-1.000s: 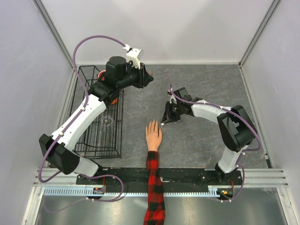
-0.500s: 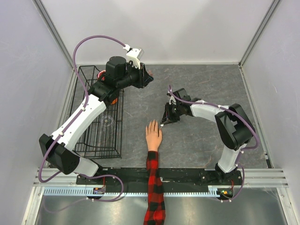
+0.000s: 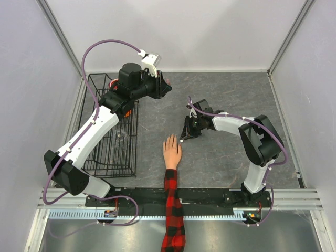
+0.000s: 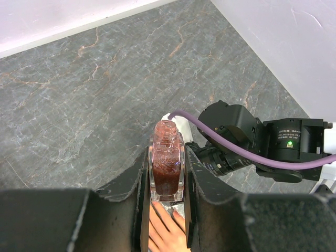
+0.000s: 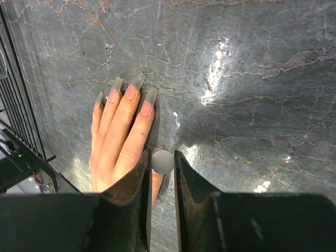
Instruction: Paint the nails
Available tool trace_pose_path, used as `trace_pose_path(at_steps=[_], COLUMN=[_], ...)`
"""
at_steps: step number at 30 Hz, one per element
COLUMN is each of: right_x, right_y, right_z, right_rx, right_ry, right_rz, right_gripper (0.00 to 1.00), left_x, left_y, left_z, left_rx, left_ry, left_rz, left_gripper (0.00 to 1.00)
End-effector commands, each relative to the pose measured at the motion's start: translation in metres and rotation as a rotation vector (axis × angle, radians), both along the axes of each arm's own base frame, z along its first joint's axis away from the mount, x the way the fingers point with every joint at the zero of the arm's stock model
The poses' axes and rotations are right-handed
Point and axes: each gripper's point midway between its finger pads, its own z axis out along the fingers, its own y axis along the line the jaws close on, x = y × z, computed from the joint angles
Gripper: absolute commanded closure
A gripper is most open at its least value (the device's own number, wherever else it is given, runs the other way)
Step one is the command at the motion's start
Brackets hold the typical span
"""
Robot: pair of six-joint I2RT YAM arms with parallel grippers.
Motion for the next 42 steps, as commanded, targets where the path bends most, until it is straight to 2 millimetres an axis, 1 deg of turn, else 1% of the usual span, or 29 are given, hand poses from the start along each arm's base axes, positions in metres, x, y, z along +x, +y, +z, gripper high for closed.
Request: trace_pose_path(at_steps=[1,6,15,20,24,32,36,41,42], right_x=[0.012,0.015,0.017,0.024,0.028,0.008,0.004,0.002,0.001], right_y=[0.013,0.016,0.018,0.021,0.016,0.002,-0.002,-0.002,-0.001], right_z=[0.011,0.016,0.018,0.023,0.023,0.023,0.022,0.021,0.021], right_rx=[0.041,0.057,0.066,0.073,0.041,0.008,-0.003,0.0,0.007], right_ry=[-0.038,-0.054,-0.059,-0.075,-0.09,-0.065,-0.064,-0.06,-0.053], right_rz=[0.012,0.011,0.005,0.002,-0.013,-0.007,-0.006,-0.005,0.0], right_gripper=[1.0,1.0,1.0,1.0,1.0,1.0,1.0,1.0,1.0], left_x=[-0.003,-0.003,-0.003,-0.004,-0.005,-0.006,-0.007,-0.007,-0.007], left_y=[-0.001,0.0,0.001,0.001,0.001,0.003,0.002,0.002,0.002], left_z=[0.02,0.02,0.021,0.022,0.023,0.023,0.021,0.024,0.022], left_rx=[-0.045,-0.044,-0.046,-0.045,-0.049,-0.045,-0.047,-0.053,-0.05], left_ry=[-0.037,-0.036,-0.04,-0.041,-0.044,-0.045,-0.04,-0.044,-0.039], left_rz=[-0.011,-0.01,-0.01,-0.01,-0.01,-0.006,-0.011,-0.014,-0.014], left_gripper=[0.98,0.98,0.98,0.98,0.98,0.98,0.98,0.98,0.98])
